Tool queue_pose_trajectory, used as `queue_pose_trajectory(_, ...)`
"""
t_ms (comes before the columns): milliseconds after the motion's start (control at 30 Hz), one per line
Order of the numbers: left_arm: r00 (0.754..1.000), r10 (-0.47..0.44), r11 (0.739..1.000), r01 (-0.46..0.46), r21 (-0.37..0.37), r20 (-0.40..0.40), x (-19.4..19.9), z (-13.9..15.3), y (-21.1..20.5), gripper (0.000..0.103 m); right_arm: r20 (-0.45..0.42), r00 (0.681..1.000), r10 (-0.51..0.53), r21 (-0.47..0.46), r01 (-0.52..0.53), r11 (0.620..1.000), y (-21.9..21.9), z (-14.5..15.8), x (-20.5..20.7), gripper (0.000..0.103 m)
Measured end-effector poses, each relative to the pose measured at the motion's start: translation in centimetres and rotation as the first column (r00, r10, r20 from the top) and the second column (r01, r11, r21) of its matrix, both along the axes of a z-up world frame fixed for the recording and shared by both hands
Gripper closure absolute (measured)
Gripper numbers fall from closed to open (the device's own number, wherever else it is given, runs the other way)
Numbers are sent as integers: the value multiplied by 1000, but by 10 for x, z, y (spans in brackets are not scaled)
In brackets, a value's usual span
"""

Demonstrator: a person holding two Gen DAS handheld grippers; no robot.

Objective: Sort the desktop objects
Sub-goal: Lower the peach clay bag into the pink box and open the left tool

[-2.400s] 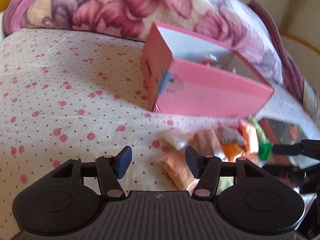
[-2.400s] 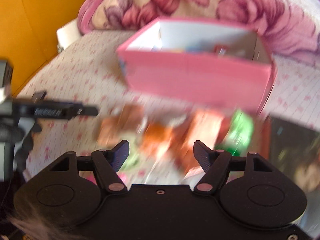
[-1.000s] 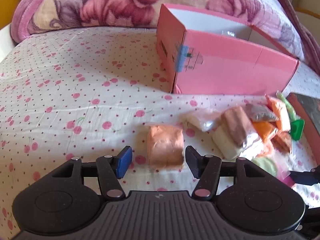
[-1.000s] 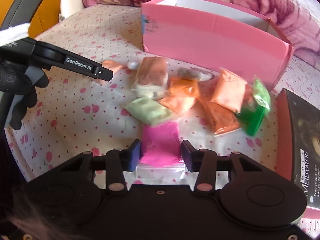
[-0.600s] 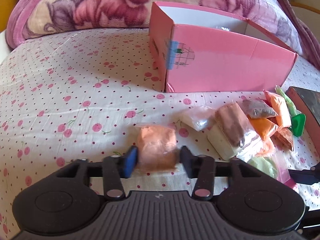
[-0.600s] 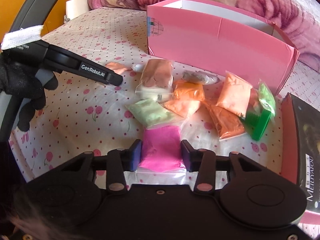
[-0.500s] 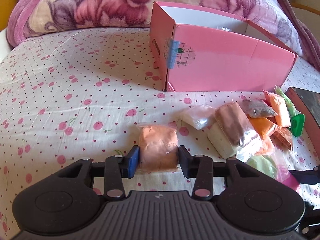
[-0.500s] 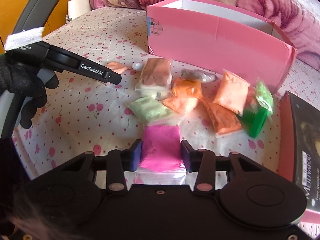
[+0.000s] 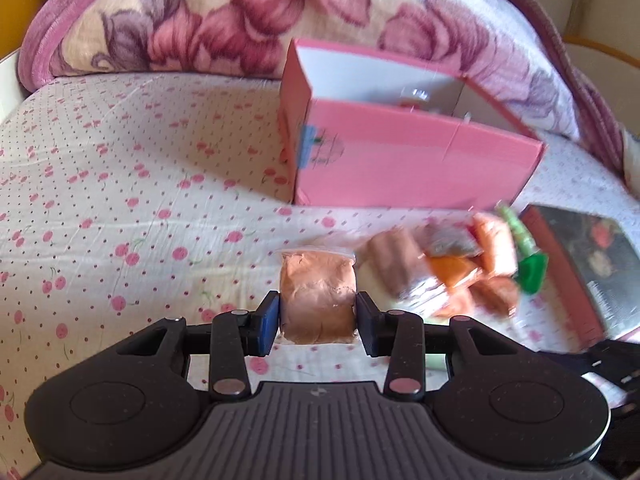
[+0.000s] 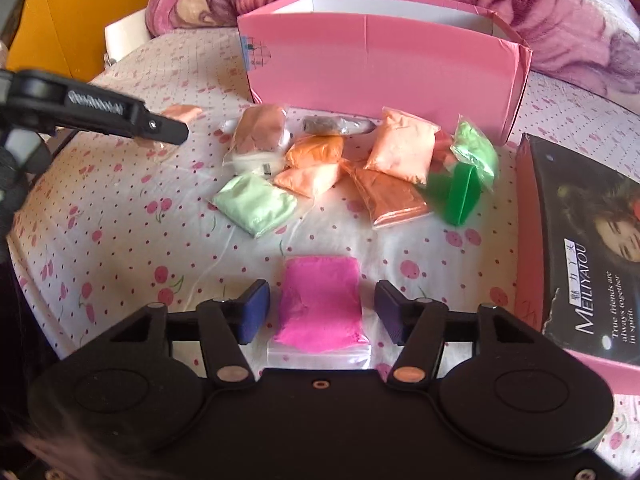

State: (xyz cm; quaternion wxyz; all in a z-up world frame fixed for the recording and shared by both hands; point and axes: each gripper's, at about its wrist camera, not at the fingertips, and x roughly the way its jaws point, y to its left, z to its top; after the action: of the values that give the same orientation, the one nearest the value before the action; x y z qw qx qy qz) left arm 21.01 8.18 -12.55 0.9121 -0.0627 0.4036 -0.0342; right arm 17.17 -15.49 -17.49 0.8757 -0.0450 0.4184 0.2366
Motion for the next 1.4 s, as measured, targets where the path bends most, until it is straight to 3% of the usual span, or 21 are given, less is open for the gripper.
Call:
queue_pose_trajectory(33,1000,0,1000,0,-5,8,-1,5,-1,64,1,1000,-2,13,2,1000,-2,-1,0,61)
queue_pose_trajectory(300,995,-30,999,28,15,99,21,56,-17,64,5,1000,-21,79,20,997,-13,4,3,62)
queue_pose_trajectory(467,989,-48,999,43,32,138,62,79,-31,64,23,1000,-19,154,15,988,-18,10,8,62)
queue_pose_trajectory(600,988,-50,998,45,38,145,104,88,-41,64,14,1000,-7,158,4,987,-15,8,12,62)
queue_pose_trajectory(933,999,-36,996,32,89,37,207,64,-52,64,-47,999,0,161,7,987,-15,-1,24,62)
queue_pose_trajectory(1400,982,-14,967,61,248,-187,289,20,-61,64,-104,994,15,187,5,982,-19,-8,35,62)
